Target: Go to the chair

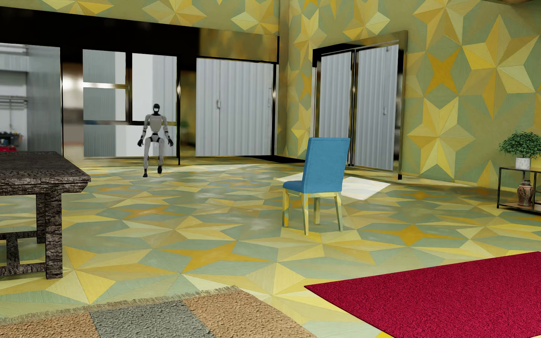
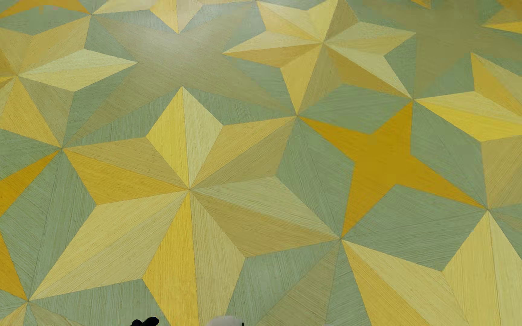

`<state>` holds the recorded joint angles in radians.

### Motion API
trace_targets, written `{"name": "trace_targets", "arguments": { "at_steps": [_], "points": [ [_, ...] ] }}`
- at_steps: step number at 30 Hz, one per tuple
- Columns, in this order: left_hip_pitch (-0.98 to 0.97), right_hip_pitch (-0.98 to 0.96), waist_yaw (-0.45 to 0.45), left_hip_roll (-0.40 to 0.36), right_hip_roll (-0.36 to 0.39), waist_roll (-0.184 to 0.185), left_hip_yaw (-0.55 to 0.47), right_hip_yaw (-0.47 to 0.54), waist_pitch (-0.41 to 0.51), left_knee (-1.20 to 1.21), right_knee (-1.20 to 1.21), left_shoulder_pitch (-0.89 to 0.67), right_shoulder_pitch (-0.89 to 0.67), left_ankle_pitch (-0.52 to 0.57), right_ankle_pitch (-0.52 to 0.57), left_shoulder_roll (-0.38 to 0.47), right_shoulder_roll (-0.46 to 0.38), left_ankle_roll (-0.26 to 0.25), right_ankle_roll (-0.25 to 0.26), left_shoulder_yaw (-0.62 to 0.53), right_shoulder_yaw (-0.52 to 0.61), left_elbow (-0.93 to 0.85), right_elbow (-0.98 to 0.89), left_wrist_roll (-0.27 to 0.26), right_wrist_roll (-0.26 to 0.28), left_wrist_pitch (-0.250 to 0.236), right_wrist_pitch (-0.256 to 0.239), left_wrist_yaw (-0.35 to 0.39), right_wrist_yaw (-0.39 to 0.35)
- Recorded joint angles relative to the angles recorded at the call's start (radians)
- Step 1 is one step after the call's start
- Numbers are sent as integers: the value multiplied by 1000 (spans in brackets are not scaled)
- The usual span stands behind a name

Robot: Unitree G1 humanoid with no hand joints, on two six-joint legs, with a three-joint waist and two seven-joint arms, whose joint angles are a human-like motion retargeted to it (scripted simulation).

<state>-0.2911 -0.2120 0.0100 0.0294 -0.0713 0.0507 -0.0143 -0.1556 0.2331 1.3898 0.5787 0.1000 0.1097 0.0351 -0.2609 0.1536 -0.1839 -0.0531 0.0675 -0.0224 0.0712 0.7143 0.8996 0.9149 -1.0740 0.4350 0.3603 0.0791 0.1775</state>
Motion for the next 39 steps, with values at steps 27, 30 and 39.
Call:
{"name": "trace_targets", "arguments": {
  "at_steps": [27,30,39],
  "points": [
    [484,-272,-44,-217,10,-139,142,4,-39,-1095,-435,-324,272,-398,205,-92,134,175,15,-270,-89,-183,-358,213,152,-369,-86,-10,-129],
    [527,-263,-48,-146,73,-105,178,24,-32,-832,-199,-233,262,-239,385,-37,140,144,-160,-244,-116,-252,-233,128,135,-325,-22,-17,-77],
    [-164,220,29,193,86,-26,254,-46,-28,-308,-136,131,61,17,-62,-40,136,59,-124,-46,-62,112,-118,101,85,-74,-218,-129,-188]
  ]
}}
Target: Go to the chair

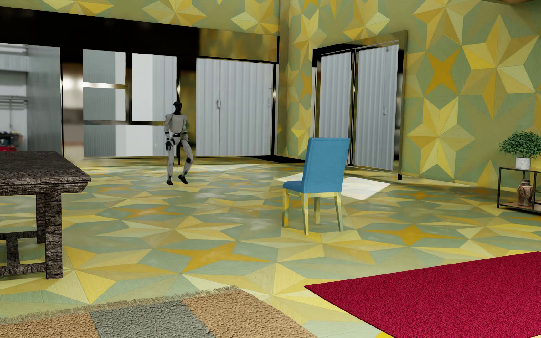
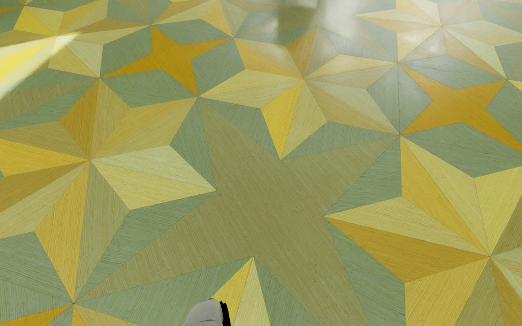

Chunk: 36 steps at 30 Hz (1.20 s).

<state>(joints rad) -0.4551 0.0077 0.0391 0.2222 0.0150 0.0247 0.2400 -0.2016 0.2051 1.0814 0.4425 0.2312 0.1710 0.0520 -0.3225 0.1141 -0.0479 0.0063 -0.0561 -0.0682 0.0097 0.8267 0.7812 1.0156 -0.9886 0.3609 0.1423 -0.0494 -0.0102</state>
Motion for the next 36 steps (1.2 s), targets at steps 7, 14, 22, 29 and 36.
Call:
{"name": "trace_targets", "arguments": {
  "at_steps": [7,14,22,29,36],
  "points": [
    [-27,374,55,-235,-46,-7,-65,-24,7,-811,-47,179,-180,104,-18,52,-64,-30,63,15,-21,42,-223,237,158,-112,39,-192,-147],
    [249,-158,15,-310,-280,-103,-15,43,26,-588,898,-54,-56,-172,294,-147,-71,96,12,124,81,-3,-172,252,34,-55,87,201,56],
    [691,-456,-77,-344,-167,-108,-142,-55,-5,-808,-302,-572,233,-381,271,-47,13,25,71,-126,-71,-232,-126,115,118,-315,148,98,97],
    [476,-351,-79,-86,-68,-20,-109,-114,7,156,186,-261,168,72,166,36,55,-68,-85,-120,-115,-477,-7,77,5,-216,167,134,138],
    [-4,74,16,-40,18,0,-68,-19,-13,-173,-32,-21,-85,-11,2,13,-12,-12,-11,-454,14,-1392,-124,-690,54,-614,71,85,51]
  ]
}}
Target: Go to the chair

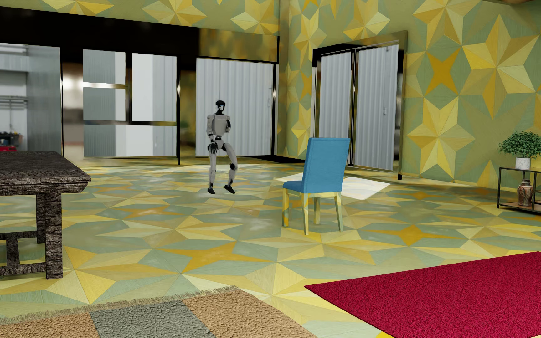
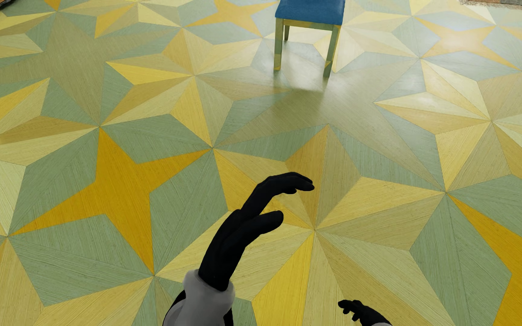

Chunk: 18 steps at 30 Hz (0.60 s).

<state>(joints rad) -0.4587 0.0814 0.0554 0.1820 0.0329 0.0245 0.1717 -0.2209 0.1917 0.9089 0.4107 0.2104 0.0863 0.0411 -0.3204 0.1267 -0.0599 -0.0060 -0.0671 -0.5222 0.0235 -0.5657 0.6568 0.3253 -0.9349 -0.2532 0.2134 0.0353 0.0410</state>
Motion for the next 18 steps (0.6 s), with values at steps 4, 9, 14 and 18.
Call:
{"name": "trace_targets", "arguments": {
  "at_steps": [4,9,14,18],
  "points": [
    [50,211,8,-76,10,0,34,52,-21,-822,-101,-323,-198,-57,-36,-20,-74,-146,44,-69,172,-157,13,-105,-50,88,11,46,33],
    [50,229,7,-145,-131,-49,33,46,-12,-402,362,-397,-83,49,252,-55,-43,83,41,-77,59,-127,-119,-97,97,118,34,113,-36],
    [316,-250,-39,-218,-313,-116,82,79,-1,-429,936,-347,124,-167,308,-76,-40,72,-8,-81,72,-111,-96,132,39,91,74,186,13],
    [535,-499,-94,-276,-276,-114,32,23,-13,-577,584,-363,290,-258,295,-87,-26,50,3,-74,-27,-111,-20,327,51,118,114,242,30]
  ]
}}
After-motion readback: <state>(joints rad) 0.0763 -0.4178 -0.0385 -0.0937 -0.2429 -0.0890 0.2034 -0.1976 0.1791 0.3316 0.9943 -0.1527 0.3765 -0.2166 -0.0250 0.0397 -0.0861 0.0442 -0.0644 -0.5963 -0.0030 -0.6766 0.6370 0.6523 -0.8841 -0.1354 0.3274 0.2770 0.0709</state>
